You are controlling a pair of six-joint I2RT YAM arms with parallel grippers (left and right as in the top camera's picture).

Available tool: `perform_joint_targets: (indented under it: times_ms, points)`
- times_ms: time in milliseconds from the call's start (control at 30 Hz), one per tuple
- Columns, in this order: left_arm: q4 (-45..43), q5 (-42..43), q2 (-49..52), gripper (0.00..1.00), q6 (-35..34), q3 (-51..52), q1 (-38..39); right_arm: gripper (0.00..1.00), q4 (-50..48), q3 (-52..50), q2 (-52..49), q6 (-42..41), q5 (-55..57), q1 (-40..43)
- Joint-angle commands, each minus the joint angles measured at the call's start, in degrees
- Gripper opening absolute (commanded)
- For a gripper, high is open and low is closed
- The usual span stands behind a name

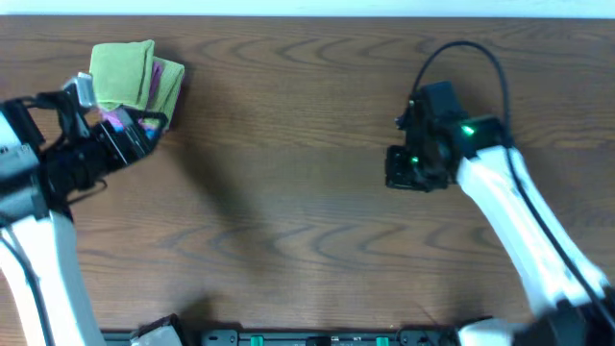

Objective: Fold the cloth

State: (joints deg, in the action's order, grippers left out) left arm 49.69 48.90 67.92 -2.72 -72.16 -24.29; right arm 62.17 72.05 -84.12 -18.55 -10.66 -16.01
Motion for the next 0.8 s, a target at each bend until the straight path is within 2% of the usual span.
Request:
perform_joint_targets:
  times_ms: [0,133,167,200,233,267,533,767]
  points:
    - [3.43,-2.45,-7.30,0.96,5.01,-1.11,2.64,0.02,1.49,0.74,7.91,2.95,2.45,-1.11]
    - [9.11,-2.40,-16.22,0.96,9.29,-1.11,5.73,0.01,3.48,0.74,17.07,3.02,5.31,-2.25]
    - [10.58,-2.43,-18.64,0.96,10.21,-1.09,6.45,0.11,3.76,0.70,19.19,2.99,5.77,-2.45]
    - [11.56,-2.47,-20.55,0.95,10.51,-1.09,6.88,0.39,4.09,0.70,21.14,2.97,5.99,-2.45]
    - [12.48,-2.54,-22.58,0.95,10.47,-1.09,7.15,0.76,4.31,0.70,22.80,2.97,6.21,-2.45]
    - [13.33,-2.60,-24.44,0.95,10.45,-1.09,7.17,0.99,4.50,0.70,24.09,2.97,6.34,-2.45]
    - [22.16,-4.55,-31.41,0.95,9.18,-1.09,7.17,0.99,7.87,0.70,28.76,2.95,6.14,-2.45]
    - [23.56,-4.57,-31.34,0.95,9.18,-1.09,7.17,0.99,7.93,0.70,28.35,2.95,6.14,-2.45]
